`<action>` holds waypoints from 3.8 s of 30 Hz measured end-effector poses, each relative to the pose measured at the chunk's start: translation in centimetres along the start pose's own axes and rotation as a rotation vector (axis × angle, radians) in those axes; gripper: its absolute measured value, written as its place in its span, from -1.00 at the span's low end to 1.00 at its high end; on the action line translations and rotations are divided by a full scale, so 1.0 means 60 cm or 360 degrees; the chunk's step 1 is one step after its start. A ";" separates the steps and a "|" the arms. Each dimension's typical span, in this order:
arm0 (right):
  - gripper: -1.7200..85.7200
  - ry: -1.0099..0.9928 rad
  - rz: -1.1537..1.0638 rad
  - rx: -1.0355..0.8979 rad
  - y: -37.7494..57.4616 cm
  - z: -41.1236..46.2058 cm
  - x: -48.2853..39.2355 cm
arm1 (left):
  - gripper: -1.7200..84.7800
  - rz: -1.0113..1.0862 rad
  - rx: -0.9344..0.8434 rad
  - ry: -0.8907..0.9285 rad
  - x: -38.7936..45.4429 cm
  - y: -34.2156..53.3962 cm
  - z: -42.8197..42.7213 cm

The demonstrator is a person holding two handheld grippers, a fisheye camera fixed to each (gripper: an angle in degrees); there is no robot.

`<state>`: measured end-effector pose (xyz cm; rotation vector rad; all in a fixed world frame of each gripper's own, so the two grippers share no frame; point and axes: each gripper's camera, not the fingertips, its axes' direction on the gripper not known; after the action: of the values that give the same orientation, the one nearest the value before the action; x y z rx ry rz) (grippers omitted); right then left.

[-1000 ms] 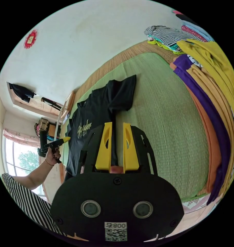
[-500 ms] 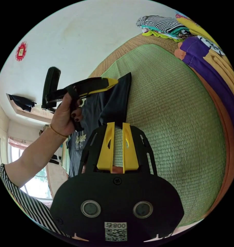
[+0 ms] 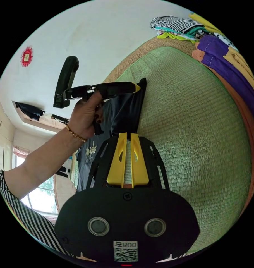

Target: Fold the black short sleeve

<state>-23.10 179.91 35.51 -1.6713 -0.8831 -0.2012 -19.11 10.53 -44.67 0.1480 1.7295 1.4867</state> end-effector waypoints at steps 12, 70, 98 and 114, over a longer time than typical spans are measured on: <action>-0.92 -0.0071 -0.0441 0.0110 -0.021 -0.027 -0.166 | -0.95 -0.0385 0.0563 0.0716 -0.179 0.067 -0.167; -0.96 0.0481 -0.0665 -0.0272 -0.166 0.157 -0.566 | -0.96 -0.0412 0.0265 0.0565 -0.420 0.251 -0.112; -0.82 0.0130 -0.1124 -0.0621 -0.230 0.330 -1.109 | -0.75 -0.1947 0.1015 0.0246 -0.624 1.173 -0.173; -0.77 0.0342 -0.1571 -0.0971 -0.259 0.776 -1.597 | -0.84 -0.1754 0.1048 0.0363 -0.717 1.311 -0.098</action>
<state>-114.80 180.06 -20.90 -1.5504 -1.5136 -1.4065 -27.26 4.39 44.63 -0.5742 1.9066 0.1258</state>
